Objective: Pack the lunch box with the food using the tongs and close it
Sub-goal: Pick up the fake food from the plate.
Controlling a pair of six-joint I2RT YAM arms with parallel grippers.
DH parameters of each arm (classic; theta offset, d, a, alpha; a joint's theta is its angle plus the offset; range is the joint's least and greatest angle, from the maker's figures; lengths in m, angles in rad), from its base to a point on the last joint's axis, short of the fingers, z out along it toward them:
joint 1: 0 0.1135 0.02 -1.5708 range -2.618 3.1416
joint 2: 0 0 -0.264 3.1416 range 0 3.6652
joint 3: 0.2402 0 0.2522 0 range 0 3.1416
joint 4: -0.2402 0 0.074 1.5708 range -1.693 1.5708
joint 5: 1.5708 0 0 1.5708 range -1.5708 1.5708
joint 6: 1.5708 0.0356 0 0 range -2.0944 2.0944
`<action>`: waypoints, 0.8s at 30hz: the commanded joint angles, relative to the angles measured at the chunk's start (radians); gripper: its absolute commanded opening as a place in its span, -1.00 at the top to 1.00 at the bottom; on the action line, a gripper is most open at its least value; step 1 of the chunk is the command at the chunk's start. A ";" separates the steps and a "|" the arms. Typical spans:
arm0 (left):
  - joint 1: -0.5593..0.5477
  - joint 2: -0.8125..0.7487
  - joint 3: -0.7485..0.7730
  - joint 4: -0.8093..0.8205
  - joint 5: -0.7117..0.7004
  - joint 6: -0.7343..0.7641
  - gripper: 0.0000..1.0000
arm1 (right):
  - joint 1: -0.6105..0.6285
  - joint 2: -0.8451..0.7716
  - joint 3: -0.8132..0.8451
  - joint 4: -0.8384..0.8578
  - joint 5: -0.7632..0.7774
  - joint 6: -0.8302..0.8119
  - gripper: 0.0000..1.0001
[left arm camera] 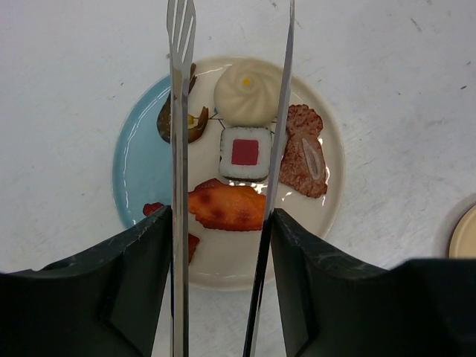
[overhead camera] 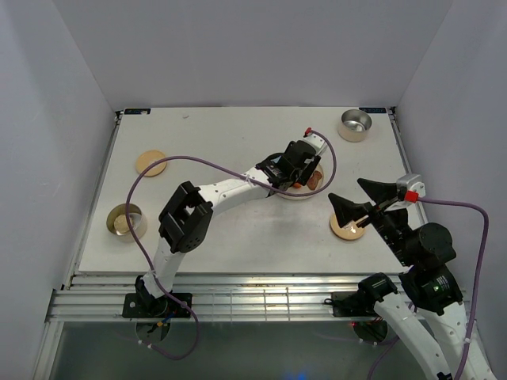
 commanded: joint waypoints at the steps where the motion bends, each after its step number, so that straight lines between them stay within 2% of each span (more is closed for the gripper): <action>1: 0.002 -0.008 0.038 -0.018 -0.003 -0.008 -0.27 | 0.003 -0.009 0.019 0.033 -0.023 -0.010 -0.99; 24: 0.002 0.021 -0.012 -0.018 0.025 -0.048 -0.27 | 0.003 -0.022 0.014 0.042 -0.024 -0.018 -0.98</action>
